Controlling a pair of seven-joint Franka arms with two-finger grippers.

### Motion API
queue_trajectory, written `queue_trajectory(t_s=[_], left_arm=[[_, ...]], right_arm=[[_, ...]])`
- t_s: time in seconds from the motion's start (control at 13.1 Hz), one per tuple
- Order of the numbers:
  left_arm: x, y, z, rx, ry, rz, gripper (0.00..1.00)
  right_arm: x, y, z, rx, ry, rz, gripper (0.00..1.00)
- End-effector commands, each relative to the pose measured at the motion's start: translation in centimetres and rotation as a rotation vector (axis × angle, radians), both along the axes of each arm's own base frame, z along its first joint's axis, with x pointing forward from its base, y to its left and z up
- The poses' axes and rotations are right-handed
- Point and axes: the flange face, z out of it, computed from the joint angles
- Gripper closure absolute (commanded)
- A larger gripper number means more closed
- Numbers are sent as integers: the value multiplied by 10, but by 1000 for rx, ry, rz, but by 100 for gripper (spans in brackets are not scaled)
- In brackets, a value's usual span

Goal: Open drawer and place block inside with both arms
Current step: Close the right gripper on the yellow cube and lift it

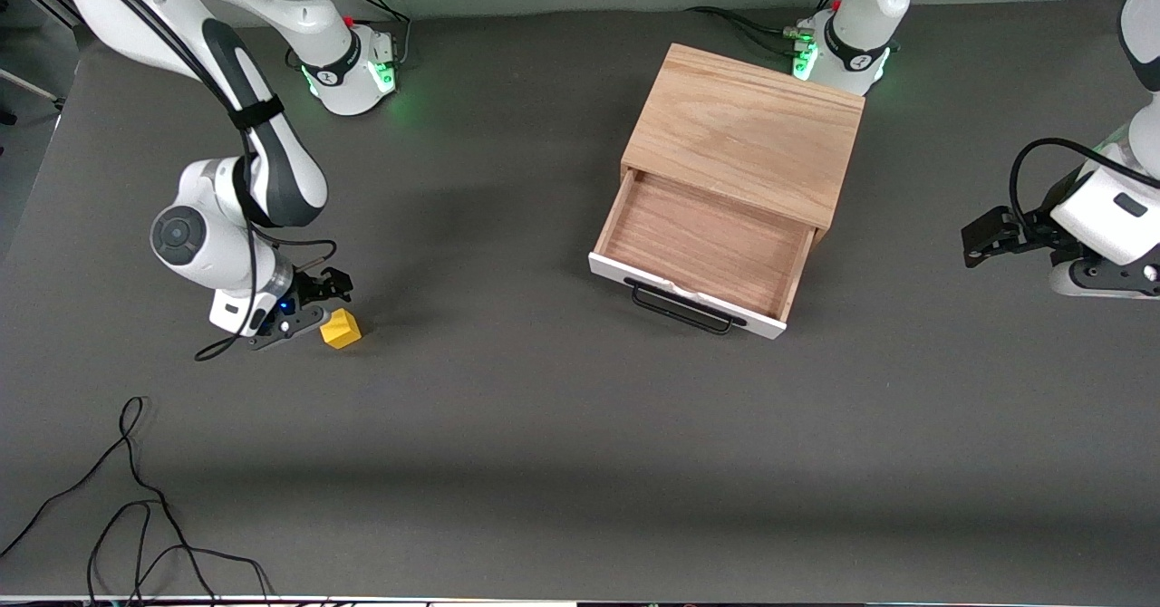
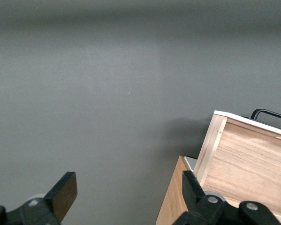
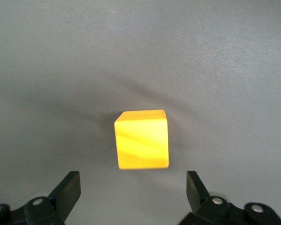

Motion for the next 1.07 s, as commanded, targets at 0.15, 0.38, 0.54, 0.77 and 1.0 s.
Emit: queue_trajectory(t_s=[0.15, 0.38, 0.54, 0.77, 1.0], left_arm=[[-12, -4, 6, -11, 11, -24, 0], [-12, -2, 6, -9, 11, -23, 0], [-12, -3, 6, -9, 11, -24, 0], [-12, 2, 6, -11, 13, -30, 0], [-12, 3, 6, -15, 16, -30, 0]], right_arm=[[9, 21, -34, -2, -65, 59, 0], [11, 18, -40, -4, -78, 54, 0], [11, 15, -42, -6, -75, 68, 12], [17, 13, -39, -7, -78, 78, 58], [20, 13, -33, -5, -77, 74, 81]])
